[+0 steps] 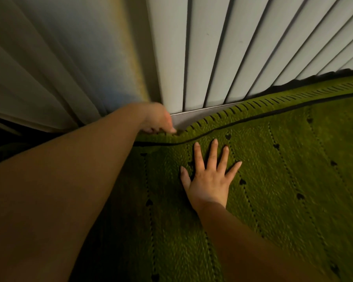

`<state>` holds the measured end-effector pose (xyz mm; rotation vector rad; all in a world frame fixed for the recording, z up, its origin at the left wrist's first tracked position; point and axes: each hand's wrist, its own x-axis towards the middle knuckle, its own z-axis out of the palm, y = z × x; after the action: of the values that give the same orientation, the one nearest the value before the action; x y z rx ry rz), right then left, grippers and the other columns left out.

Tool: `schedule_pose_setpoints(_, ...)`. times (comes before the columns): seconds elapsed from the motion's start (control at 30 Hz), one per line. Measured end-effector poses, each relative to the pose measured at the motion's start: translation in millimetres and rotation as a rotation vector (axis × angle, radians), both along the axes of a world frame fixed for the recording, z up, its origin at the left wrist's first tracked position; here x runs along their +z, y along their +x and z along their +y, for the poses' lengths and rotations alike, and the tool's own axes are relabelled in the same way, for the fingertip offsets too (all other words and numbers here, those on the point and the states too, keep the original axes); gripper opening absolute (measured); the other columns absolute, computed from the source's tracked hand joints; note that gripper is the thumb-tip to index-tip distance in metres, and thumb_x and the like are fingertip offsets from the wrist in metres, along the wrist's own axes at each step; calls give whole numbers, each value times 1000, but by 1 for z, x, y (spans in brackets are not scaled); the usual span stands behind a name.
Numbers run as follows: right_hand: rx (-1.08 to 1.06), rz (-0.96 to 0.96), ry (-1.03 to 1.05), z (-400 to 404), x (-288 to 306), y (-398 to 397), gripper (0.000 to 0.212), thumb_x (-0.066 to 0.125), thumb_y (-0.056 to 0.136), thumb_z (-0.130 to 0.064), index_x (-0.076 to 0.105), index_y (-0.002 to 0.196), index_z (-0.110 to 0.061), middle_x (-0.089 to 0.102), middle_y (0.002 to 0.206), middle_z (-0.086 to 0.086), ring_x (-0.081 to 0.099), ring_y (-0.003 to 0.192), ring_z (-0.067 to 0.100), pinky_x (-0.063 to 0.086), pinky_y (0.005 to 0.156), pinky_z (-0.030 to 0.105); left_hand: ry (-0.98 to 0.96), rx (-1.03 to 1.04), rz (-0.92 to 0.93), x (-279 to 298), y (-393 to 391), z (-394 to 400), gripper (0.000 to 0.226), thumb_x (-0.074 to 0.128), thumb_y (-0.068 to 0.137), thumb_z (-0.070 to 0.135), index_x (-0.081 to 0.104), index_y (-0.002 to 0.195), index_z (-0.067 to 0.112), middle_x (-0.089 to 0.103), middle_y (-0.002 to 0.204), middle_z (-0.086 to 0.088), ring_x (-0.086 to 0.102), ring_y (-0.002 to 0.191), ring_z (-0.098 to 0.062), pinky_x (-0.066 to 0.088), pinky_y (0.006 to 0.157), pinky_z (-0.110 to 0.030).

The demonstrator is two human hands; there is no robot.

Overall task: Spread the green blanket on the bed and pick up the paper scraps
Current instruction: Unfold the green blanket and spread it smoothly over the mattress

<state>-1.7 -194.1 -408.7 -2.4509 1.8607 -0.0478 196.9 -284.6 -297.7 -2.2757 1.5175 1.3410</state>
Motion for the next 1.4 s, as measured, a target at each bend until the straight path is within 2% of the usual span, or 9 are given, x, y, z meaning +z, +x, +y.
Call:
schedule_pose_setpoints(0.2, 9, -4, 17, -2, -2, -1, 75, 16, 88, -70, 11, 154, -34, 6, 163, 13, 8, 148, 43, 3, 109, 72, -598, 224, -477, -16, 0, -6, 25, 53, 90, 0, 55, 114, 2, 53, 123, -24, 58, 104, -41, 47, 93, -47)
schedule_pose_setpoints(0.37, 17, 17, 63, -3, 3, -1, 75, 13, 87, -69, 8, 154, -35, 5, 163, 13, 4, 148, 42, -1, 110, 71, -593, 43, -476, -58, -63, 45, 49, 50, 95, 23, 34, 140, 32, 3, 161, -6, 7, 147, -33, 10, 113, -64)
schedule_pose_setpoints(0.5, 50, -62, 58, -26, 16, -3, 57, 19, 94, -58, 32, 145, -35, 33, 152, 12, 24, 144, 35, 4, 116, 61, -220, -34, -424, -69, -63, 54, 57, 23, 97, 57, -11, 142, 56, -21, 159, 9, -19, 145, -33, 0, 105, -76)
schedule_pose_setpoints(0.63, 61, -269, -110, -91, 35, -17, 28, 37, 100, -37, 57, 115, -25, 54, 114, 2, 50, 109, 24, 34, 104, 43, -11, 66, -365, -60, -52, 29, 83, 37, 81, 77, -22, 138, 59, -28, 156, 4, -23, 143, -38, 6, 102, -78)
schedule_pose_setpoints(0.73, -8, -308, -213, -159, 52, -39, 25, 42, 99, -23, 58, 118, -19, 56, 117, 6, 50, 109, 26, 38, 98, 39, 28, 48, -403, -62, -58, 26, 95, 34, 74, 84, -30, 137, 55, -32, 155, -1, -25, 142, -40, 6, 102, -79)
schedule_pose_setpoints(0.83, 24, -195, 99, -216, 65, -54, 34, 41, 100, -17, 51, 132, -18, 47, 134, 9, 48, 121, 31, 41, 100, 42, 40, 32, -418, -60, -57, 21, 102, 36, 68, 88, -30, 137, 53, -26, 157, -4, -20, 143, -42, 8, 101, -79)
schedule_pose_setpoints(1.0, 100, 185, 368, -243, 67, -46, 45, 46, 97, -46, 40, 142, -40, 36, 149, 4, 30, 136, 35, 33, 105, 52, 69, -26, -386, -50, -47, 6, 117, 52, 59, 87, -24, 141, 51, -12, 160, -9, -8, 143, -47, 12, 100, -80)
schedule_pose_setpoints(1.13, 36, 40, 400, -252, 65, -37, 41, 62, 91, -38, 59, 129, -23, 43, 137, 11, 43, 126, 35, 43, 104, 47, 53, -57, -395, -56, -40, 5, 121, 52, 53, 91, -24, 140, 54, -7, 160, -9, -3, 143, -48, 10, 99, -80)
schedule_pose_setpoints(1.4, -215, -376, -14, -230, 20, -18, 23, 53, 95, -7, 61, 116, -8, 46, 128, 9, 55, 109, 28, 44, 92, 31, -38, -3, -390, -64, -37, 6, 120, 54, 48, 92, -1, 146, 49, 9, 159, -8, 7, 142, -46, 2, 101, -79)
